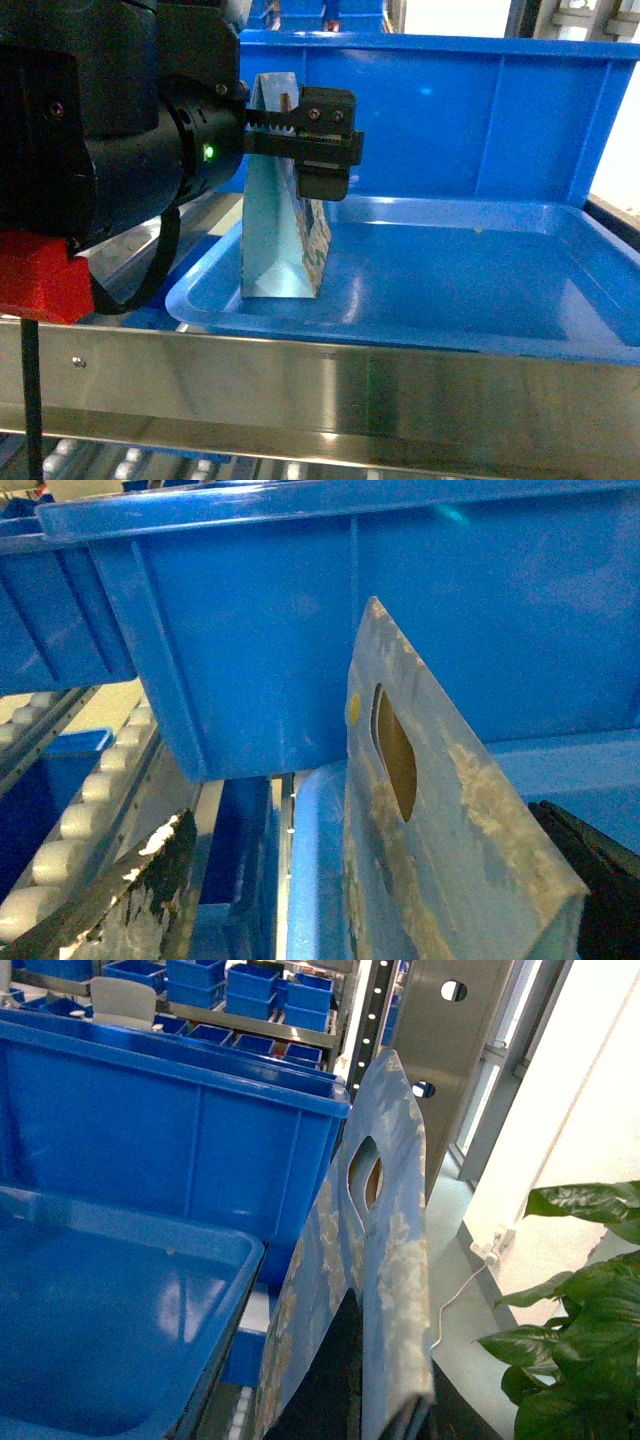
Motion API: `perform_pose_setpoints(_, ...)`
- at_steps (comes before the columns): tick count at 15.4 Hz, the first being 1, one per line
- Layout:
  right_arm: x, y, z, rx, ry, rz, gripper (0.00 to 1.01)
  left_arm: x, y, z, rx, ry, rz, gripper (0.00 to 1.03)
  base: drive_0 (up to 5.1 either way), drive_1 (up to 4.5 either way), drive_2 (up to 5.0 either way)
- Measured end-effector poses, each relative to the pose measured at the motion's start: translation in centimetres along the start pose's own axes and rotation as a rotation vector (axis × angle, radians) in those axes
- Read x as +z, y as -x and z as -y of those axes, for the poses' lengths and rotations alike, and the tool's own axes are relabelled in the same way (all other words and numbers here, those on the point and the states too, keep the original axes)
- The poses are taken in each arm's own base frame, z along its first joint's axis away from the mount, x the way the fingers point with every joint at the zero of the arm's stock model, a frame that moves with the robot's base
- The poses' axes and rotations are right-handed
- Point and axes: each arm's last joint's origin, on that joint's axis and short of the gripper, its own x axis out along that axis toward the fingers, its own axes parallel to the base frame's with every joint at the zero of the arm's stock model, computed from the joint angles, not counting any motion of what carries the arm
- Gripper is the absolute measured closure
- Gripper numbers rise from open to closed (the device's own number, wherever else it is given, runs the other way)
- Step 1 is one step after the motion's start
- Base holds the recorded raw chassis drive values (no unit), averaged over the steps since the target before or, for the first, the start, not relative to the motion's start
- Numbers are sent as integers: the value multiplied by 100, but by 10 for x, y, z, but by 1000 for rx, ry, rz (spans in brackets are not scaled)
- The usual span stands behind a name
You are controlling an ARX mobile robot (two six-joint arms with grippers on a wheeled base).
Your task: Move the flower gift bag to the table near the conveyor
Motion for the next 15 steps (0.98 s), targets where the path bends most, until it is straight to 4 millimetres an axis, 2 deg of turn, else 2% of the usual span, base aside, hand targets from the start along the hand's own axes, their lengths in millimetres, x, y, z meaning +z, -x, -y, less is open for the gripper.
perform_pose_setpoints(1,0,0,0,0,0,0,99,0,-2,0,-7,6,9,6,0,0,0)
perform_pose_setpoints(2,0,0,0,0,0,0,99,1,-5,1,-4,15,21,17,0,0,0)
perform_pose_setpoints(3,0,0,0,0,0,0,99,9,-13,7,-5,33,53,49,0,0,0)
perform_pose_setpoints(8,0,0,0,0,0,0,99,3,-15,9,8,25,17,99,0,0,0)
perform_pose_setpoints(13,0,0,0,0,0,0,99,11,-10,8,19,15,59,101,0,0,0)
perform_pose_setpoints(14,0,0,0,0,0,0,99,15,-5,6,20,18,65,101,0,0,0)
perform_pose_setpoints(15,0,0,0,0,0,0,99,28,3,0,21,30,93,101,0,0,0)
